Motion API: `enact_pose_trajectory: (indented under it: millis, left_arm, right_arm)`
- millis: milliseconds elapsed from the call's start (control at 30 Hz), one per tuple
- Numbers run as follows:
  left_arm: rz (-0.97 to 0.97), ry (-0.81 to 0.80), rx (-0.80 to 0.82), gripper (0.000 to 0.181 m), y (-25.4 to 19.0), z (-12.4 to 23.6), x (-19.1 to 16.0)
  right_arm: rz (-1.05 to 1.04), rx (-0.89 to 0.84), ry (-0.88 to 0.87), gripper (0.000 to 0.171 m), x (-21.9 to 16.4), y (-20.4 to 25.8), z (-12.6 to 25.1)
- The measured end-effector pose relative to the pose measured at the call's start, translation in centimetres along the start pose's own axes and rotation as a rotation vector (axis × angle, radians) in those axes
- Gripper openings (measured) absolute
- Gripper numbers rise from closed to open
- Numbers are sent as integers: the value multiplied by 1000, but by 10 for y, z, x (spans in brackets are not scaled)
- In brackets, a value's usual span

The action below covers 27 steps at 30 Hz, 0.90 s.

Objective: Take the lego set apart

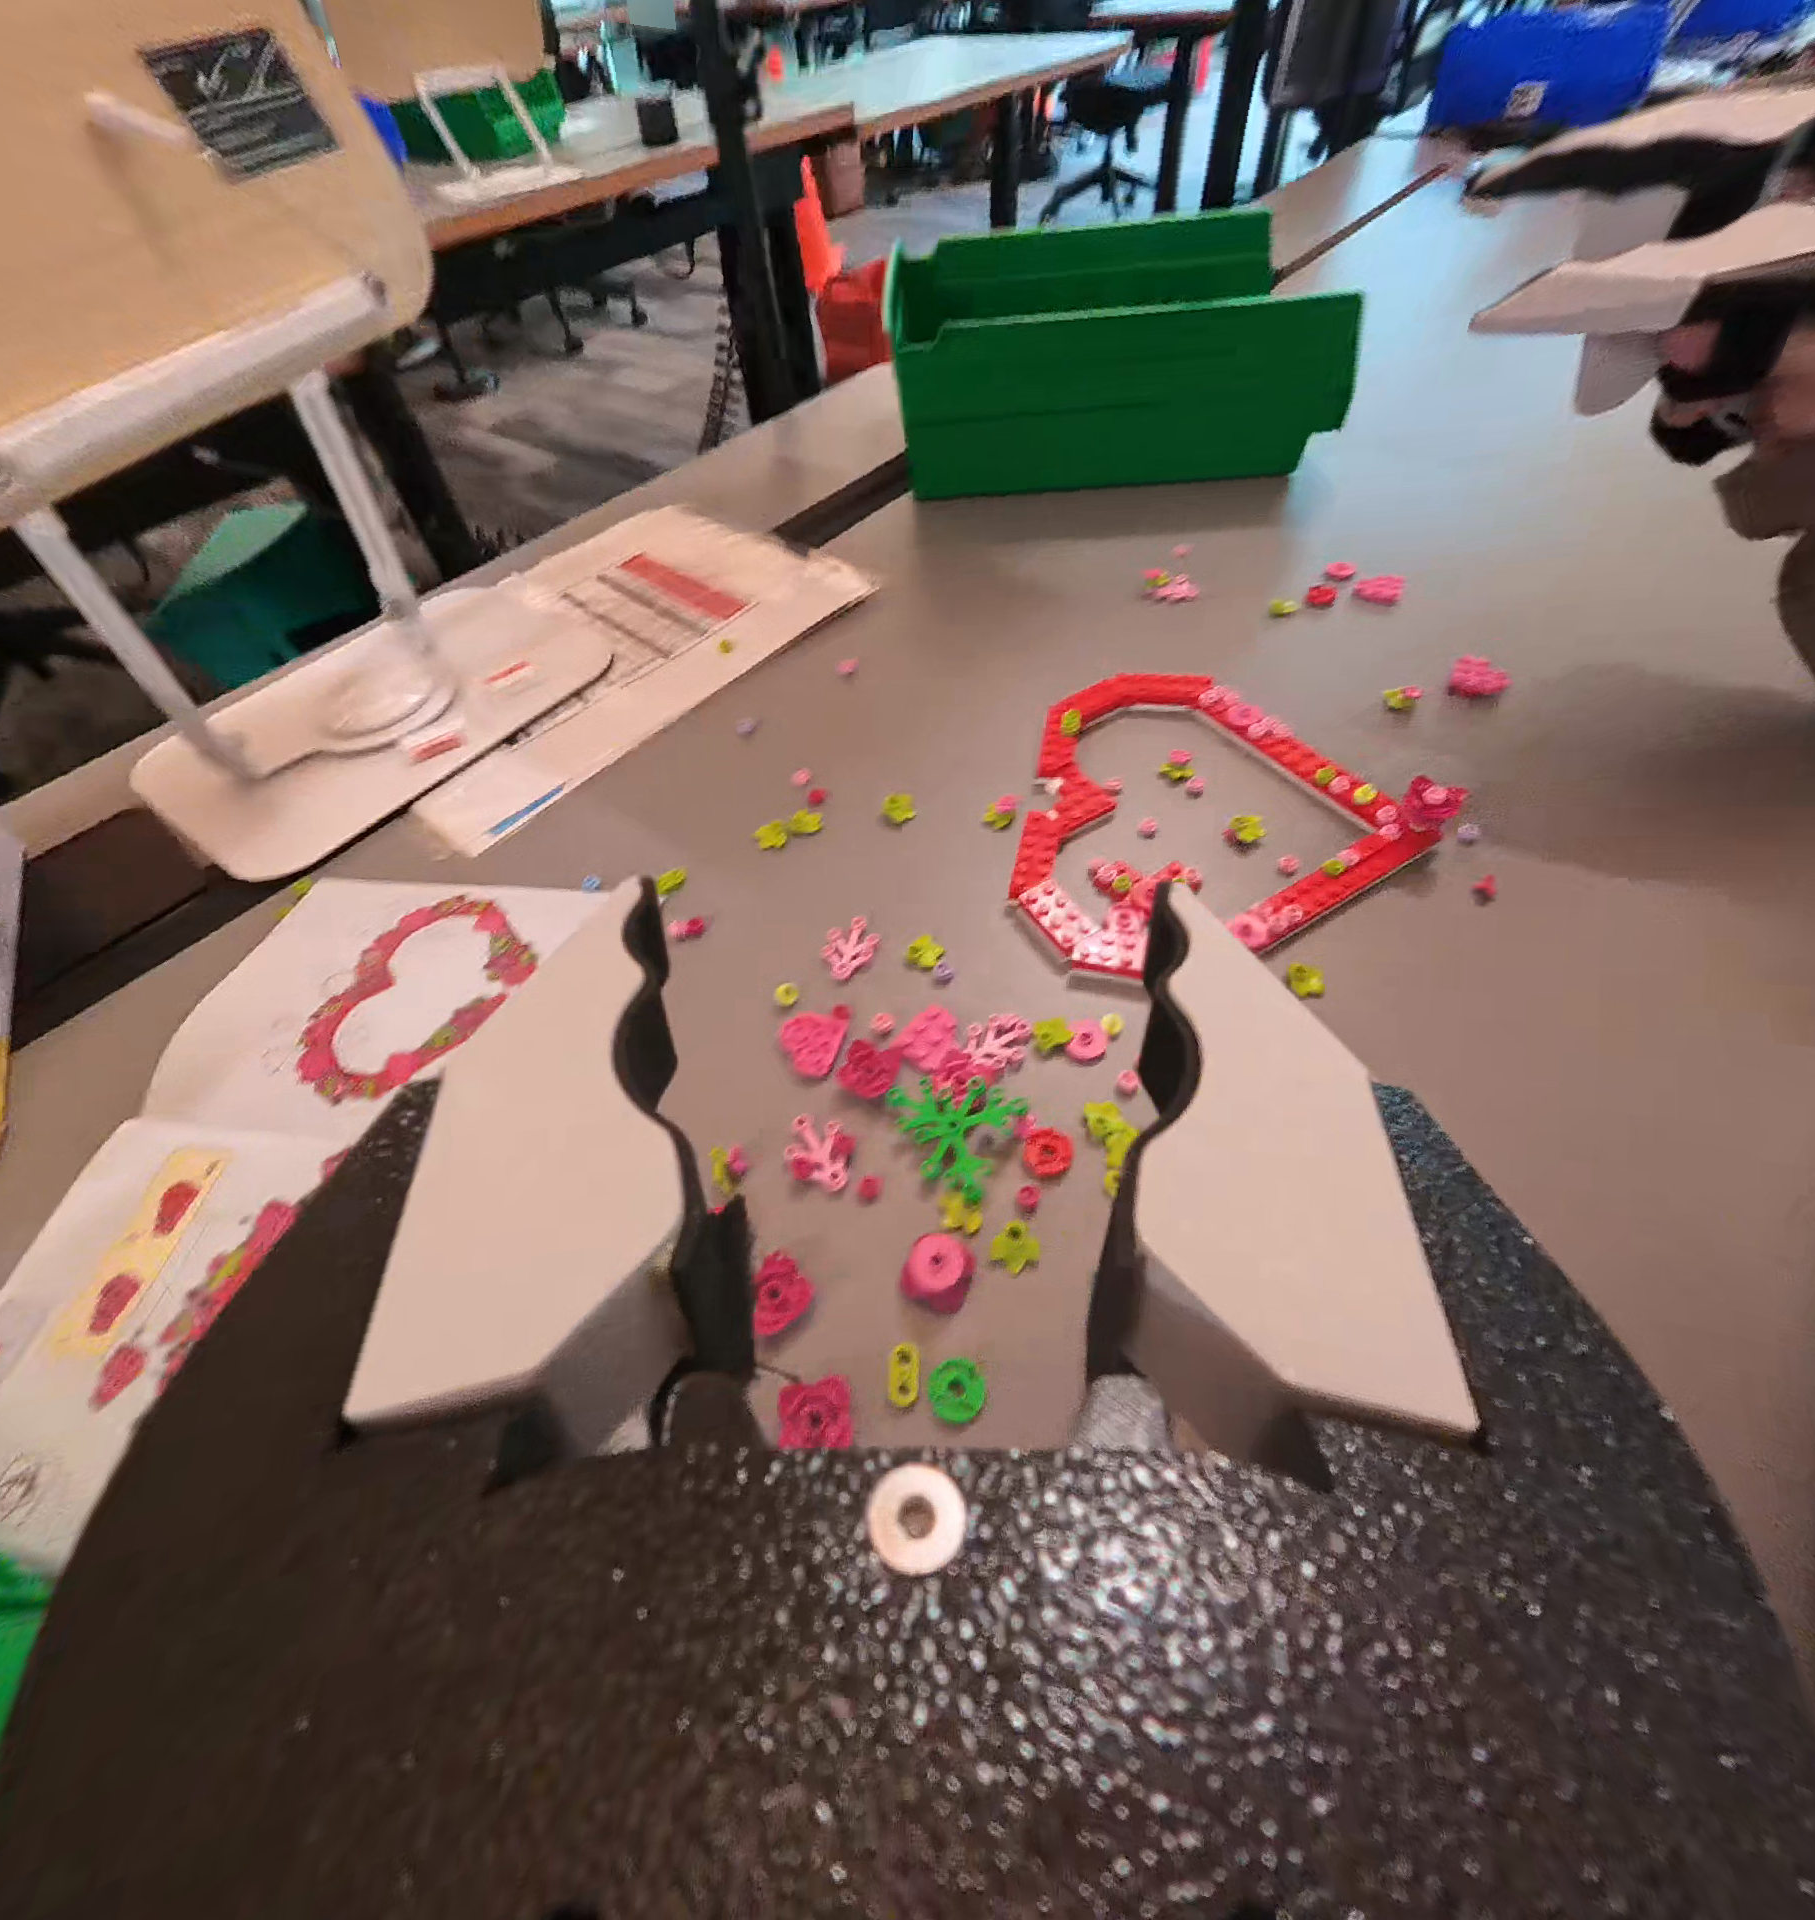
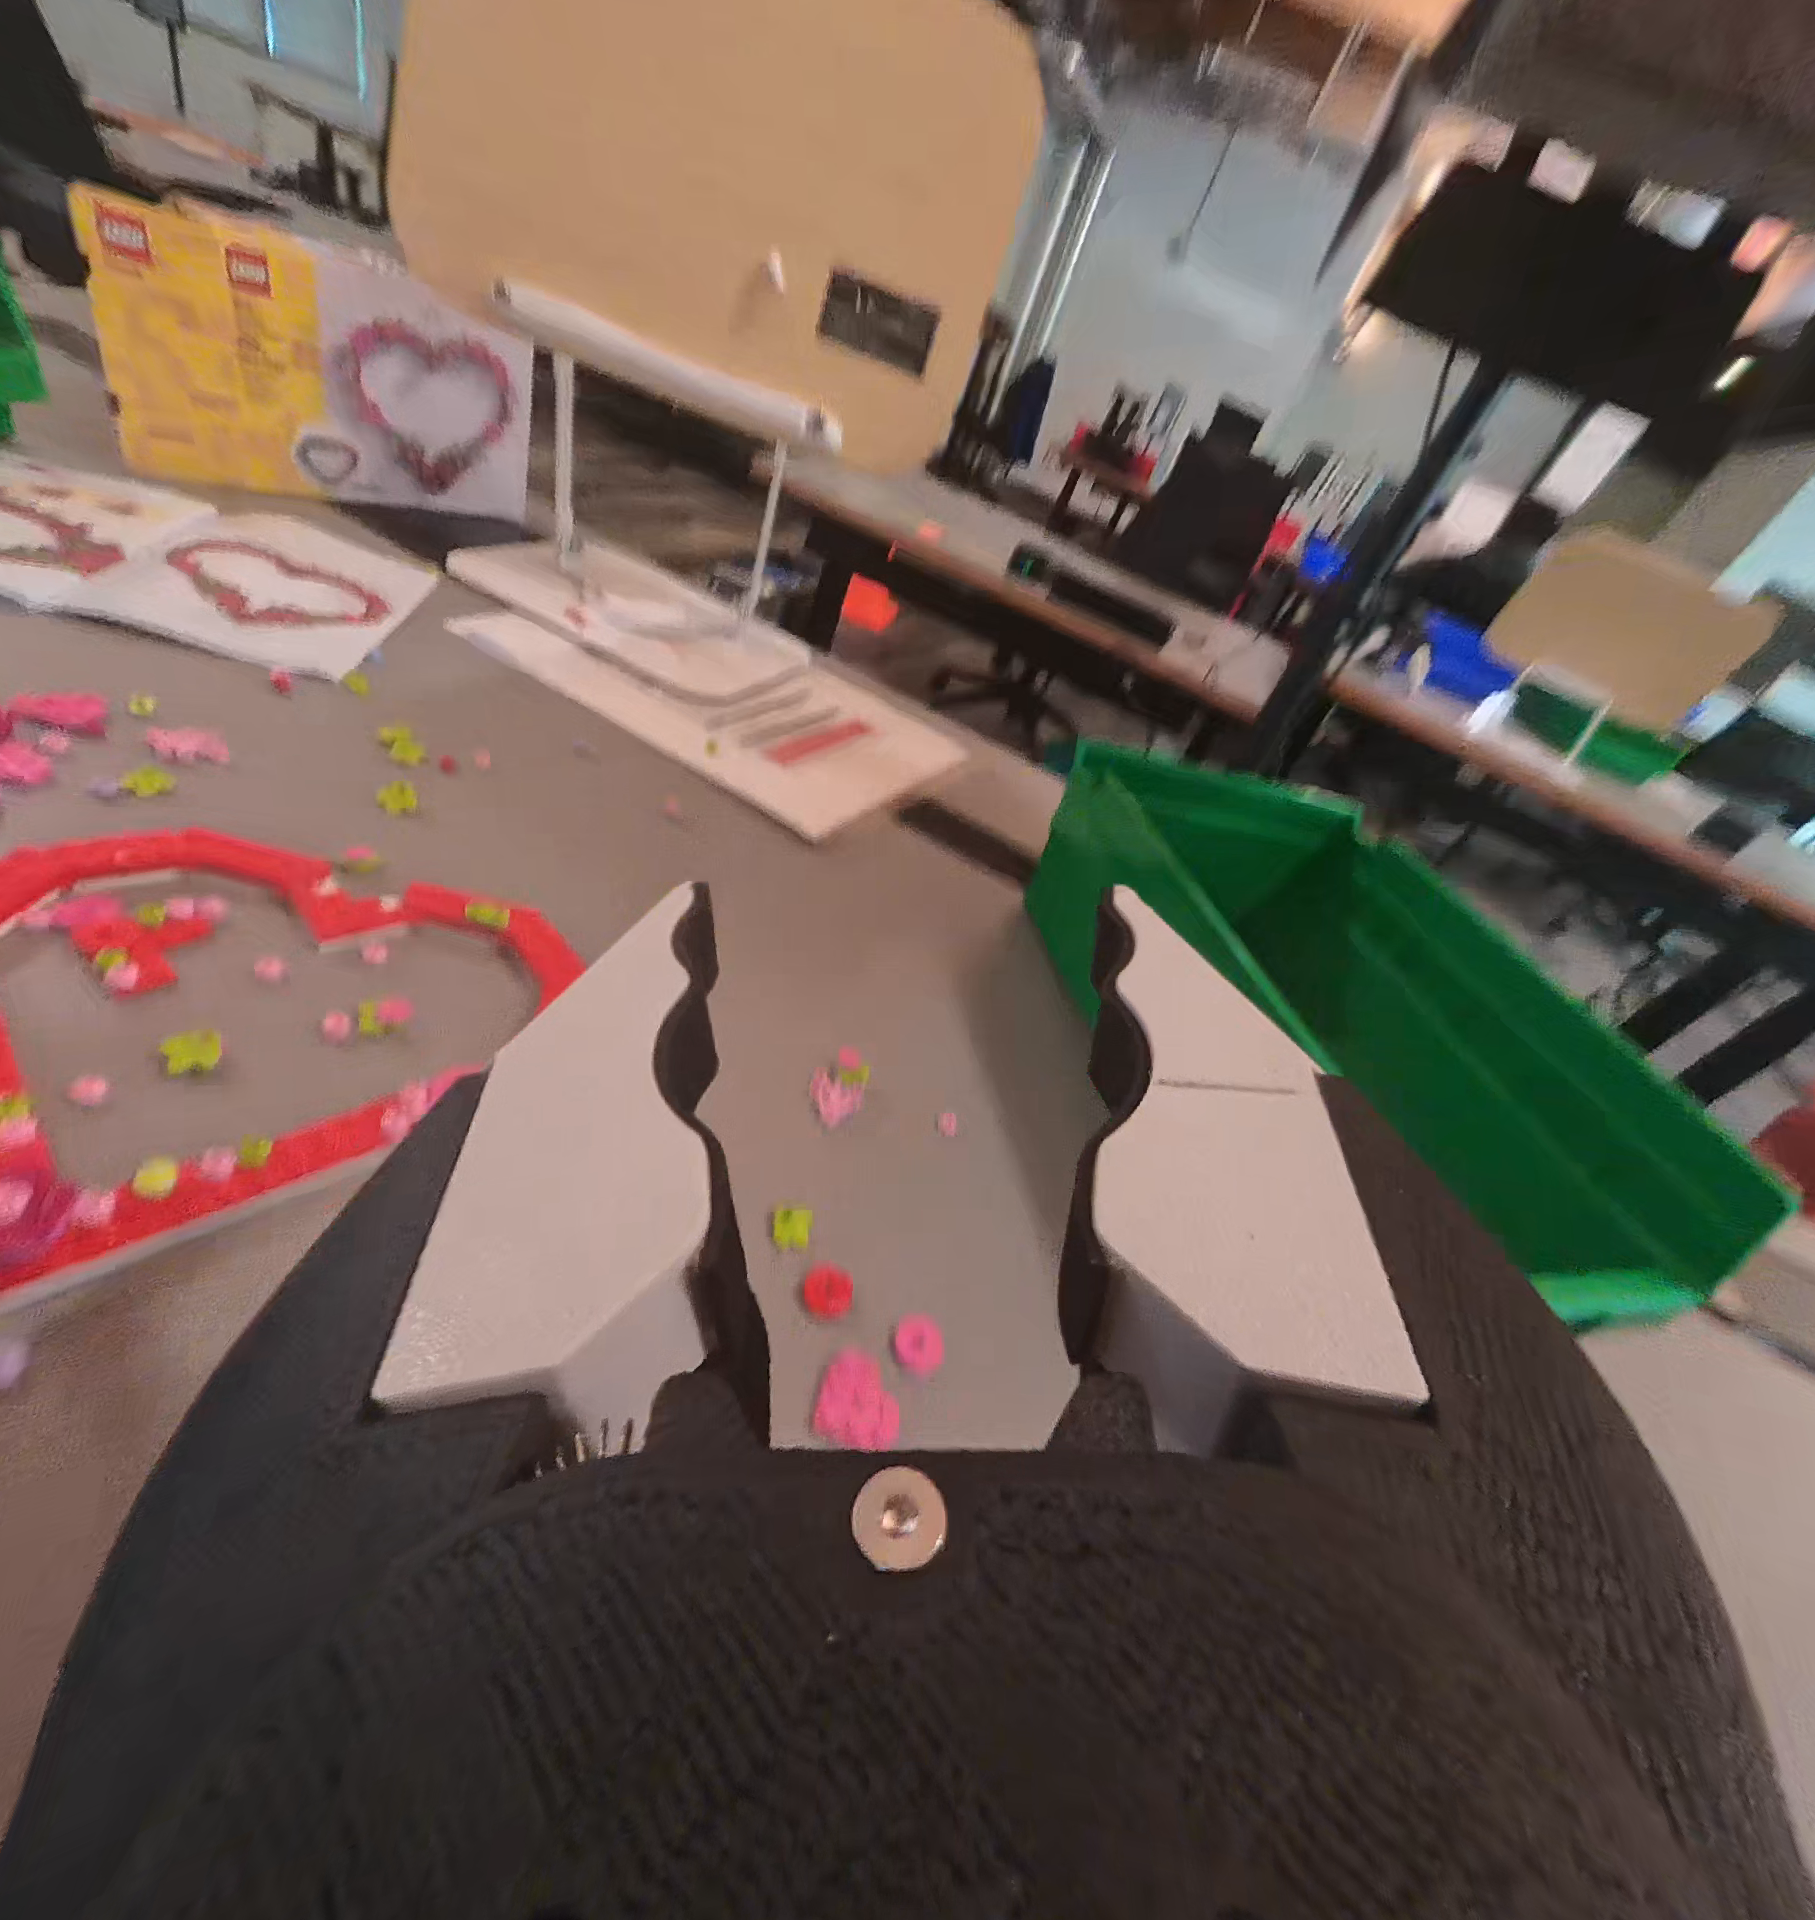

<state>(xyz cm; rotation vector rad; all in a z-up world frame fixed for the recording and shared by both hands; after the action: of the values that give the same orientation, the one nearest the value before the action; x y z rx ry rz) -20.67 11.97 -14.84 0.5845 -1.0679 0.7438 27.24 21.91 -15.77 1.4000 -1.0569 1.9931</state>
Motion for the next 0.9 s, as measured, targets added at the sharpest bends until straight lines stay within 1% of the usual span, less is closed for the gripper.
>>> enact_pose_trajectory:
  millis: [33, 67, 100, 167, 200, 333, 400, 500, 633, 800, 867, 900]
  left_arm:
    - [-11, -23, 3, 88, -4, -2, -2]
    - [-22, -43, 12, 87, -6, -4, -5]
    - [-35, -65, 25, 86, -7, -5, -8]
    - [-43, -114, 55, 82, -4, -7, -16]
    - [-30, -141, 63, 82, -1, -8, -20]
    - [57, -187, 60, 79, 13, -12, -37]
    - [98, -185, 40, 78, 18, -13, -43]
    - [149, -199, 23, 78, 23, -13, -51]
    - [183, -212, 5, 78, 26, -12, -54]
    - [169, -210, 16, 78, 26, -10, -54]
    - [169, -212, 10, 78, 25, -11, -54]
    - [169, -209, 6, 78, 25, -11, -55]
  right_arm:
    - [-25, 34, 56, 70, -9, -7, 5]
    - [-51, 76, 119, 59, -19, -12, 8]
    - [-83, 122, 186, 53, -30, -15, 10]
    - [-155, 218, 317, 49, -51, -17, 10]
    - [-183, 238, 357, 48, -60, -17, 8]
    - [-206, 294, 462, 35, -86, -12, -11]
    - [-207, 338, 457, 30, -88, -7, -23]
    - [-186, 388, 496, 31, -88, -1, -44]
    - [-146, 403, 580, 28, -91, 3, -68]
    - [-156, 381, 547, 29, -78, -6, -93]
    - [-181, 380, 563, 28, -76, -10, -107]
    - [-193, 381, 578, 31, -76, -11, -114]
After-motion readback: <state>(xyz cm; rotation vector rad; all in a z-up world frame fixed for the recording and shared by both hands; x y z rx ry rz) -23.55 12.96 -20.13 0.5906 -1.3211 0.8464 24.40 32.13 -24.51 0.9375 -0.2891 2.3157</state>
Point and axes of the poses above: each gripper's, where its closed fingertips meet, z back along the fingers, x out of its top, y = z × x across the jaws, the point moved 10 cm from there along z, back along the fingers, and after that the axes turned 3 degrees about y, right-handed, at the moved point
